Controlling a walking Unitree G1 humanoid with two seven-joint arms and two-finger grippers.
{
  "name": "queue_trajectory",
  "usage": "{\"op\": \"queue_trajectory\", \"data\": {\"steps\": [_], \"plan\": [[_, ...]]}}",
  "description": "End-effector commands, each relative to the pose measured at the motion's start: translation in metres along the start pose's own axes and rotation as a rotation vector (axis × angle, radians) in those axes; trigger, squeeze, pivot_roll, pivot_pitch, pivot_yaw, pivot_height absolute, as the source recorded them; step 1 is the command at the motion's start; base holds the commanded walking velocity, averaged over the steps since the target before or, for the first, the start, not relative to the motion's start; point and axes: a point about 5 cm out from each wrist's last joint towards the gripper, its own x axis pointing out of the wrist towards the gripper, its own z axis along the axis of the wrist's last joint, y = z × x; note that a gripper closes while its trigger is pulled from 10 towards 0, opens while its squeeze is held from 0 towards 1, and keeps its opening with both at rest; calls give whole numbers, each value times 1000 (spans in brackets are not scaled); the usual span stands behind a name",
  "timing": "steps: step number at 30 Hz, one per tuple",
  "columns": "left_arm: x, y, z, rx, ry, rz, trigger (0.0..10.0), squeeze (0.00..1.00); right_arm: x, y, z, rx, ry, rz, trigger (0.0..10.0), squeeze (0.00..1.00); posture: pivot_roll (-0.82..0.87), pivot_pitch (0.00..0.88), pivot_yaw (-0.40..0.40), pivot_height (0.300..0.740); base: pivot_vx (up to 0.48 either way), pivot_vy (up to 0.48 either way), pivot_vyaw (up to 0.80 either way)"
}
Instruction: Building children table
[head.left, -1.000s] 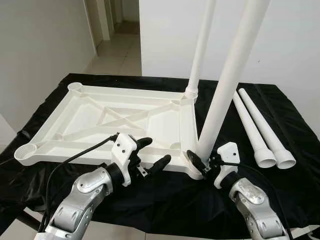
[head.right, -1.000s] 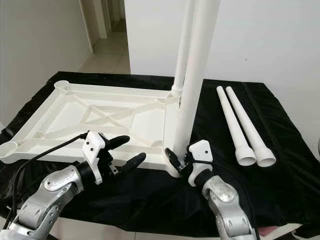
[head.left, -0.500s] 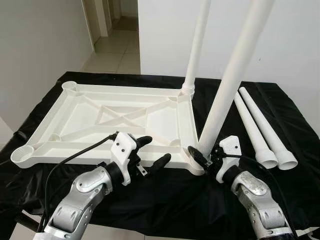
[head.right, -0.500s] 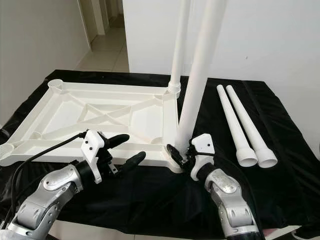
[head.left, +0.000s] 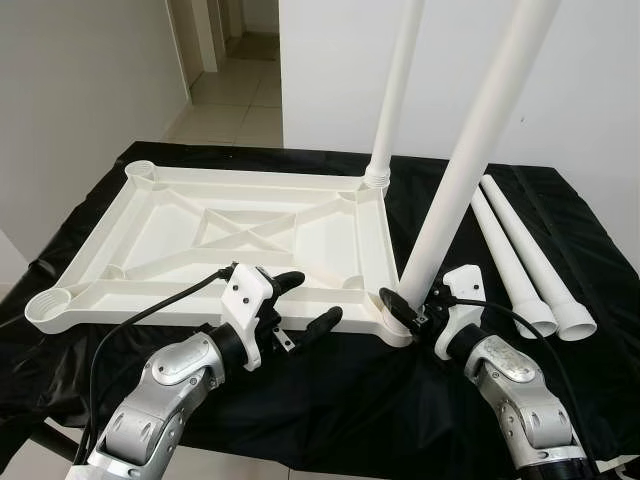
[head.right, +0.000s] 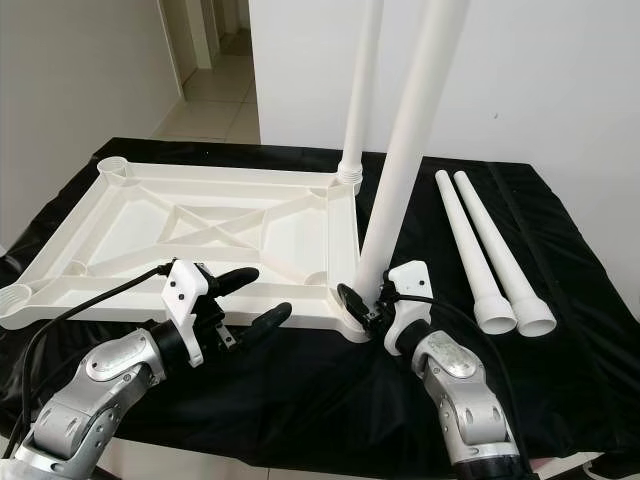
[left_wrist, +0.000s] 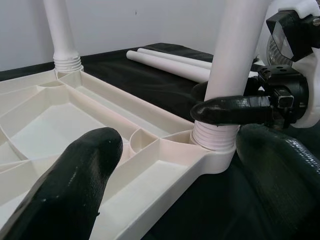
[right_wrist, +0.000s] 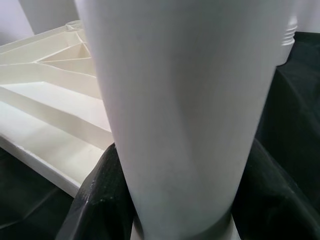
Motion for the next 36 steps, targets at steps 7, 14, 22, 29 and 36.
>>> {"op": "queue_trajectory", "data": {"steps": [7,14,22,29,36], "plan": [[-1,1,3,9,3,-23,10000,0,-10,-8,-45,102,200,-130,10000,0,35,72,29,740,0,0,0],[-2,-1,3,9,1,-21,10000,0,0,0,-35,57,101,-378,10000,0,36,72,27,740,0,0,0],[-1,0,2,10,3,-18,10000,0,9,7,-36,84,83,-508,10000,0,46,56,18,740,0,0,0],[1,-1,2,16,-2,-26,10000,0,31,13,-27,126,55,-673,10000,0,48,36,14,740,0,0,0],[2,-1,2,15,-5,-28,10000,0,41,9,-22,182,53,-847,10000,0,50,29,10,740,0,0,0]]}}
